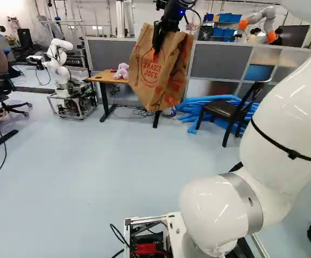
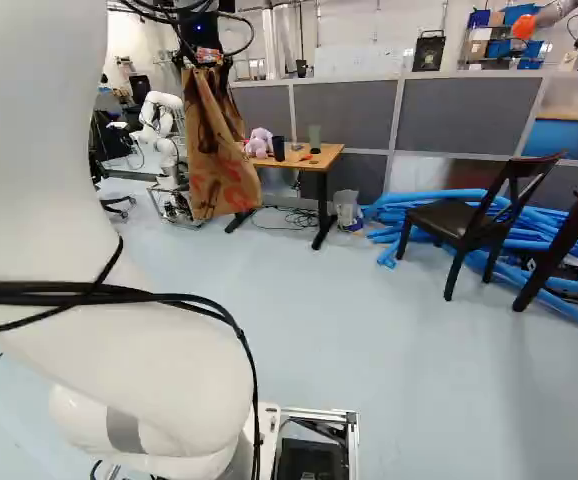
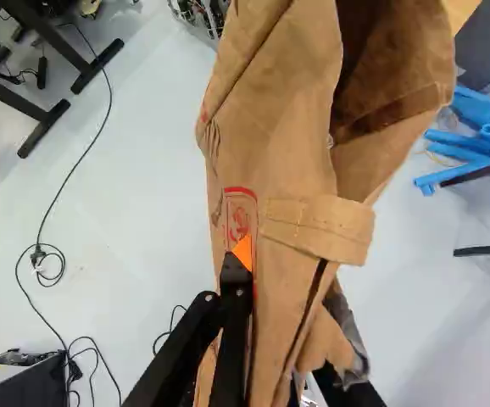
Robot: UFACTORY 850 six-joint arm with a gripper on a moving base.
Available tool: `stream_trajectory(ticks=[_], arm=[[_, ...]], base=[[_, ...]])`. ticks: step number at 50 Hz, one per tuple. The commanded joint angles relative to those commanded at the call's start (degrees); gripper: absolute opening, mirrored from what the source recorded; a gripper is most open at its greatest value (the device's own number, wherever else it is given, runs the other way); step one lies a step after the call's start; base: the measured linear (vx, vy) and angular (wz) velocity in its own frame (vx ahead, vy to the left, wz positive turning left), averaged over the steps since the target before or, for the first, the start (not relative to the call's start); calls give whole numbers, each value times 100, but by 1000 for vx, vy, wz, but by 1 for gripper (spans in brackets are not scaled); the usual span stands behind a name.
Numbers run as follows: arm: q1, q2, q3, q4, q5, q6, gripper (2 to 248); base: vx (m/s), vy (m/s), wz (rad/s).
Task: Pick up the bag on the ground and place it on the table
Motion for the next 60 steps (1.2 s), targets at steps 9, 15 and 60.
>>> stream_trajectory(ticks=[9, 15, 60], arm=[[0, 0, 0, 0, 0, 0, 21], [0, 0, 0, 0, 0, 0, 21], [0, 0, 0, 0, 0, 0, 21]], base=[[173, 115, -26], [177, 126, -34], [177, 146, -29]])
